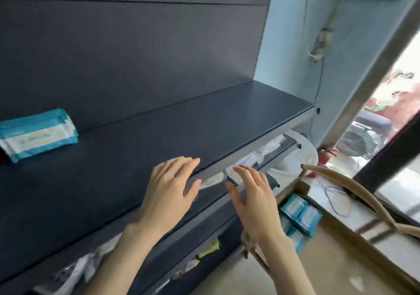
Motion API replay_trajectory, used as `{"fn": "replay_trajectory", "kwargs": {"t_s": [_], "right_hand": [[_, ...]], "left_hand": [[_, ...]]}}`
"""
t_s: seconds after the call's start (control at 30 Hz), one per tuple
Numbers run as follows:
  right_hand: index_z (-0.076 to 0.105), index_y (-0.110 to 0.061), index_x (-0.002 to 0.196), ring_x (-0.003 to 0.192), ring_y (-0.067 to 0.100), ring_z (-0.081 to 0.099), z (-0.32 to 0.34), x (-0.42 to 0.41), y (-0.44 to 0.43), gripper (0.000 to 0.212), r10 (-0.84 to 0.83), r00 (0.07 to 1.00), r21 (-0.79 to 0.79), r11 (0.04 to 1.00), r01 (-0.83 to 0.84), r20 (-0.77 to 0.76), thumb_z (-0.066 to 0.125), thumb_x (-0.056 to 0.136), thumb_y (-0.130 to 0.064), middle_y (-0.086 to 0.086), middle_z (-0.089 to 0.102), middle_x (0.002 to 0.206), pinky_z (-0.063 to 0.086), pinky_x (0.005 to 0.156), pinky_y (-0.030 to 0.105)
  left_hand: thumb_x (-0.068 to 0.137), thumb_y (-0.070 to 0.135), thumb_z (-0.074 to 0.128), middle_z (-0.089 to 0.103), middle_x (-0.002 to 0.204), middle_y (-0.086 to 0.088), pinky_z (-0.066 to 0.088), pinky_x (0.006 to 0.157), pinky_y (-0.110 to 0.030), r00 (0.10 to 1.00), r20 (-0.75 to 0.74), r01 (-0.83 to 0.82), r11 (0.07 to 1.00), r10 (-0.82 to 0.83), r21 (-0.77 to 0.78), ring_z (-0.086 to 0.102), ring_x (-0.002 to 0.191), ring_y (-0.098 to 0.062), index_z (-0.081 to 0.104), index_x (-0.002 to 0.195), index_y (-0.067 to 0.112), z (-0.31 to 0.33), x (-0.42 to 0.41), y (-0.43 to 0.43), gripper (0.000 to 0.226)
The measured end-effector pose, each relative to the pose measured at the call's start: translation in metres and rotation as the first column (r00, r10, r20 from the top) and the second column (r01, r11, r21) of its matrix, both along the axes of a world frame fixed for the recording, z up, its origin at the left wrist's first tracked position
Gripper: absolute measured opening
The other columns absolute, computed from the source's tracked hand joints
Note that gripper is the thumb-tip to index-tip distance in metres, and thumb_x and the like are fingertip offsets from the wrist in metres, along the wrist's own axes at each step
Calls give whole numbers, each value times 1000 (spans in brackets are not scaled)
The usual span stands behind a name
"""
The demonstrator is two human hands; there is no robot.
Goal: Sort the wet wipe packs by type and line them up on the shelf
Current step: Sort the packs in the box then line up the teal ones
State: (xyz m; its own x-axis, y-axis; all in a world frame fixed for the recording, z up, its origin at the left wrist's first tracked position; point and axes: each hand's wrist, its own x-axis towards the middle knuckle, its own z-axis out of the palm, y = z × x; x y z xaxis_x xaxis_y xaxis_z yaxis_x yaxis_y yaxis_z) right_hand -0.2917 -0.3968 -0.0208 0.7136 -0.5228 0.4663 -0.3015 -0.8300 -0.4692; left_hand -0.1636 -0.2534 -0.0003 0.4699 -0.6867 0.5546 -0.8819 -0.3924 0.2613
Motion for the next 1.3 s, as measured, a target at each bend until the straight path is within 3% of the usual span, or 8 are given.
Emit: {"fn": "replay_trajectory", "kwargs": {"t_s": [0.1, 0.23, 0.37, 0.5, 0.7, 0.9, 1.07, 1.3], "right_hand": [[59, -18, 122, 113, 23, 55, -35, -82, -23, 35, -95, 992, 32, 995, 97, -78, 60, 90, -30, 0, 61, 125, 49, 91, 37], [60, -18, 123, 113, 24, 55, -78, -167, -40, 38, -231, 942, 99, 960, 261, -244, 57, 90, -36, 0, 61, 125, 50, 89, 37], [63, -13, 117, 104, 27, 62, -109, -232, -51, 38, -317, 890, 134, 917, 376, -328, 72, 83, -24, 4, 66, 117, 53, 84, 37], [65, -11, 114, 100, 27, 64, -126, -263, -73, 37, -393, 844, 164, 865, 474, -366, 74, 81, -23, 6, 67, 113, 54, 82, 36], [60, -11, 122, 113, 26, 56, -144, -262, -132, 36, -440, 810, 236, 802, 549, -388, 63, 90, -27, 6, 62, 123, 46, 94, 36], [52, -14, 131, 122, 21, 46, -186, -227, -212, 39, -402, 781, 359, 722, 591, -478, 52, 96, -31, 3, 54, 132, 37, 101, 30], [50, -14, 131, 119, 20, 45, -230, -202, -266, 38, -362, 730, 458, 597, 659, -580, 49, 97, -30, 1, 52, 133, 36, 98, 27], [48, -13, 131, 118, 21, 45, -316, -176, -323, 37, -271, 672, 540, 427, 726, -689, 46, 98, -30, 1, 51, 132, 37, 93, 28]], "left_hand": [[87, 38, 43, 64, 115, 2, 44, 93, -34, 986, -141, 97, 993, -88, 60, 59, 108, -17, 62, 120, 15, -44, -70, -38, 44], [86, 41, 42, 62, 117, 5, 42, 94, -34, 937, -310, 214, 966, -160, 147, 54, 111, -13, 60, 122, 18, -94, -143, -74, 46], [88, 43, 44, 59, 123, 6, 35, 99, -32, 891, -403, 332, 905, -208, 266, 53, 116, -14, 56, 128, 21, -127, -196, -103, 48], [90, 33, 54, 55, 127, 5, 29, 102, -30, 848, -448, 445, 839, -283, 313, 48, 121, -15, 50, 134, 21, -144, -221, -135, 45], [92, 28, 57, 53, 129, 6, 29, 104, -31, 811, -506, 494, 807, -294, 323, 45, 122, -13, 49, 135, 21, -158, -214, -211, 45], [95, 28, 52, 49, 135, 5, 28, 105, -30, 772, -601, 535, 725, -209, 435, 42, 125, -13, 43, 138, 21, -205, -177, -298, 45], [96, 26, 50, 47, 138, 3, 34, 106, -34, 723, -682, 590, 611, -109, 528, 42, 125, -15, 40, 139, 20, -254, -149, -369, 45], [94, 20, 51, 51, 130, -3, 37, 102, -38, 652, -747, 588, 533, 134, 609, 48, 120, -22, 44, 135, 17, -348, -131, -435, 42]]}}
